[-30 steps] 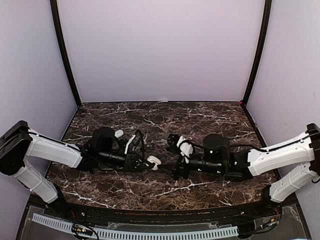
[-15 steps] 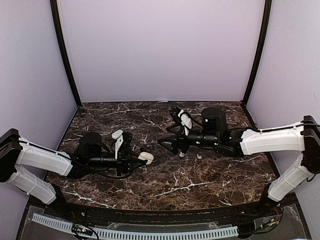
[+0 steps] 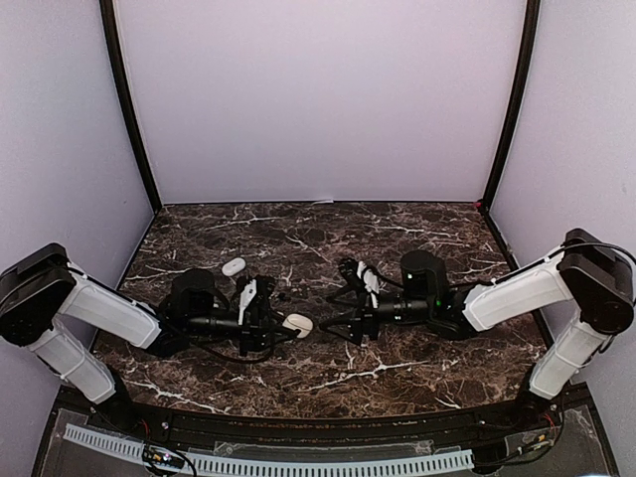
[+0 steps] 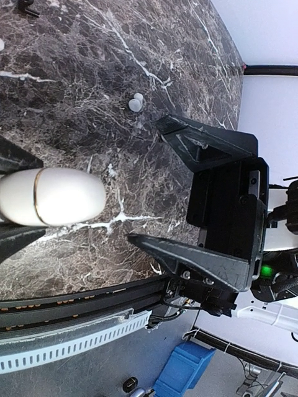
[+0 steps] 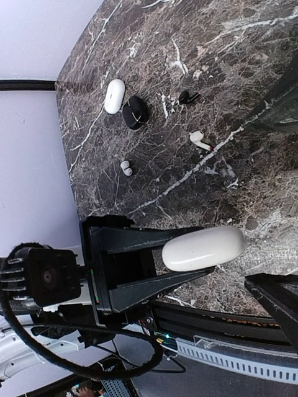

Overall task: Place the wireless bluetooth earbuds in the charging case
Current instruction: Open the charging case.

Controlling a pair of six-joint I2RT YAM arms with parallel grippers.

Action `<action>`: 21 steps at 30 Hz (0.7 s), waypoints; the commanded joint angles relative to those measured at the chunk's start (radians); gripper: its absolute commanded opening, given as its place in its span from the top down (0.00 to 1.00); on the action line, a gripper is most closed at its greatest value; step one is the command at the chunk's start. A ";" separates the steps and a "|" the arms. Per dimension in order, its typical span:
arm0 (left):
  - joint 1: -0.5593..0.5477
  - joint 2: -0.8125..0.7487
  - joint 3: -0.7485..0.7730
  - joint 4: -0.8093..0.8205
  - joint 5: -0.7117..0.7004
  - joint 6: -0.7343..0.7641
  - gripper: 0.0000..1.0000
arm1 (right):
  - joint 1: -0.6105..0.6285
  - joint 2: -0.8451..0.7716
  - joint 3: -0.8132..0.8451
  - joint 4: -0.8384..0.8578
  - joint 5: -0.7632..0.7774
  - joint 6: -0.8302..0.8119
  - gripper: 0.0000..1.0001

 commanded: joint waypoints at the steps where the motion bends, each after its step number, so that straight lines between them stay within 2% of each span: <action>1: 0.003 0.011 0.041 -0.016 0.040 0.014 0.76 | 0.004 0.037 -0.005 0.111 -0.090 -0.032 0.23; 5: 0.003 0.024 0.049 -0.025 0.052 0.014 0.77 | 0.004 0.071 0.009 0.119 -0.136 -0.031 0.22; 21: -0.002 0.100 0.098 -0.049 0.172 0.009 0.78 | 0.004 0.153 0.083 0.068 -0.136 0.012 0.23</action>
